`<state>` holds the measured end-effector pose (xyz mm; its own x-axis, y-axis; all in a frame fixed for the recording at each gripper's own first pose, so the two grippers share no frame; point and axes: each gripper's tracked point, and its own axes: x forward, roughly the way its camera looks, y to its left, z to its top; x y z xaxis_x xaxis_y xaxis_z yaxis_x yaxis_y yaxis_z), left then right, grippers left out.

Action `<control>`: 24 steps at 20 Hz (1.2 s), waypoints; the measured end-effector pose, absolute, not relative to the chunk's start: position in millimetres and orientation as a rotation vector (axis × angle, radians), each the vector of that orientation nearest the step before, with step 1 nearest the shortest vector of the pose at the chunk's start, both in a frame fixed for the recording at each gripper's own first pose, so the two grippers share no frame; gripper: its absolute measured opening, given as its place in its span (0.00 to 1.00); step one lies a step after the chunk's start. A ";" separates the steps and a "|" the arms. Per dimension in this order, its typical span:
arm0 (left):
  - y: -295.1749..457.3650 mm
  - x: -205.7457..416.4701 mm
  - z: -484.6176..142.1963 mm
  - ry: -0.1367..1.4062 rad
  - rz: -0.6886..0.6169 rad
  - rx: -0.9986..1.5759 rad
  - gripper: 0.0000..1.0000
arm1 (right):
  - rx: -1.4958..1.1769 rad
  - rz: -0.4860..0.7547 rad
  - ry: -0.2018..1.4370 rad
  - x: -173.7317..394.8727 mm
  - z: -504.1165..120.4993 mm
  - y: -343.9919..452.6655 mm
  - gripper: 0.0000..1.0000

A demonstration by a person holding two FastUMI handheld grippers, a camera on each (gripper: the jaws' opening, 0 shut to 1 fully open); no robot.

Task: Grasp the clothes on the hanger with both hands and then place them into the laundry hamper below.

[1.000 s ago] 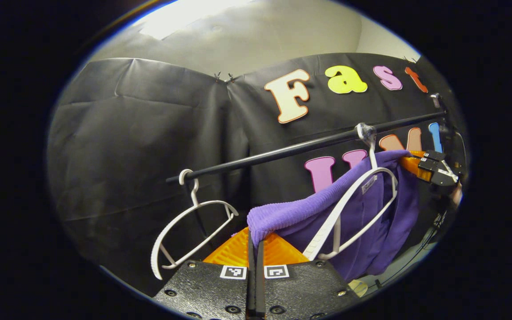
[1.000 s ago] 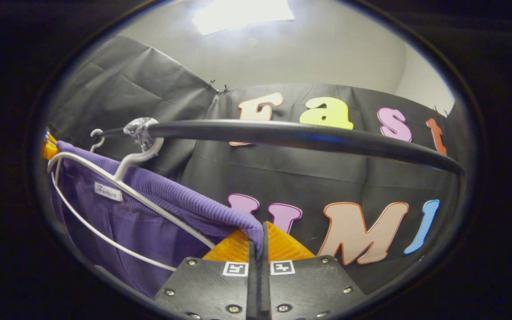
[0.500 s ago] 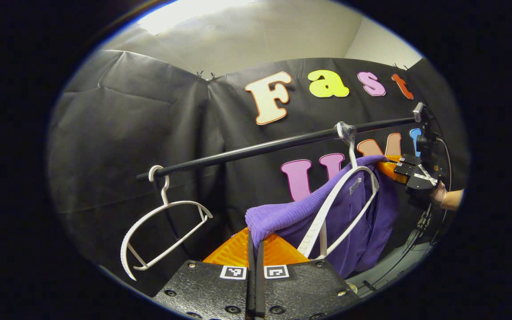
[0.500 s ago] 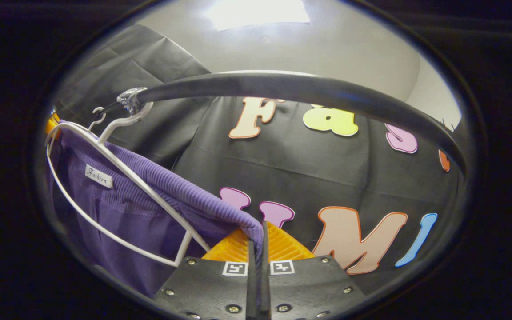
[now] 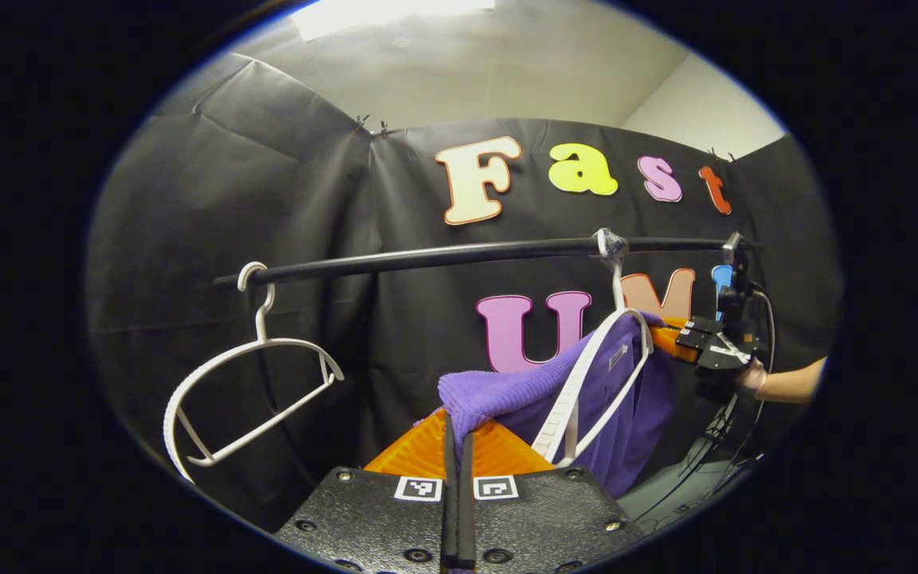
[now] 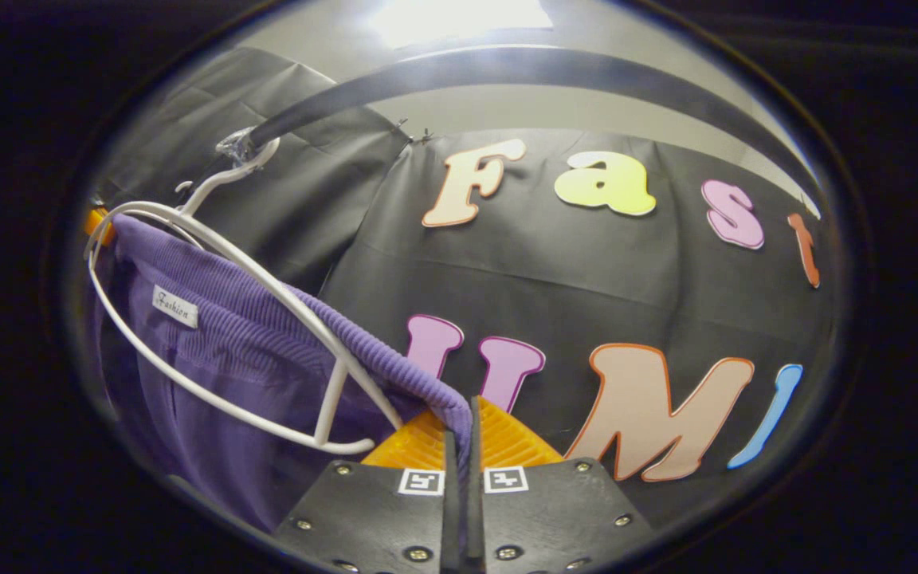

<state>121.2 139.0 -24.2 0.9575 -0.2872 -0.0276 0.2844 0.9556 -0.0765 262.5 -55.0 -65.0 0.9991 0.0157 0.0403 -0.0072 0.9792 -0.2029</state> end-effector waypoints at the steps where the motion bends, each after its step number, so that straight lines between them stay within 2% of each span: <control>1: 137.9 123.5 -23.8 0.033 -0.303 -0.080 0.00 | -0.193 0.021 -0.041 264.3 -65.4 -54.2 0.04; 3: 138.0 125.2 -24.6 0.032 -0.335 -0.103 0.00 | -0.192 0.039 -0.029 267.4 -68.4 -54.0 0.00; 4: 140.1 126.0 -24.2 0.032 -0.343 -0.104 0.00 | -0.187 0.051 -0.029 266.7 -67.2 -52.6 0.04; 8: 154.3 134.4 -28.7 0.047 -0.341 -0.055 0.02 | -0.219 0.071 -0.037 263.5 -62.9 -46.2 0.04; 9: 157.1 134.2 -27.3 0.044 -0.342 -0.051 0.00 | -0.226 0.073 -0.041 261.2 -61.8 -43.9 0.04; 15: 167.1 135.7 -36.8 0.045 -0.331 0.021 0.00 | -0.224 0.091 -0.048 262.1 -62.1 -33.4 0.04; 24: 149.9 127.9 -64.7 0.009 -0.296 -0.098 0.00 | -0.229 0.075 -0.045 269.2 -67.2 -43.5 0.04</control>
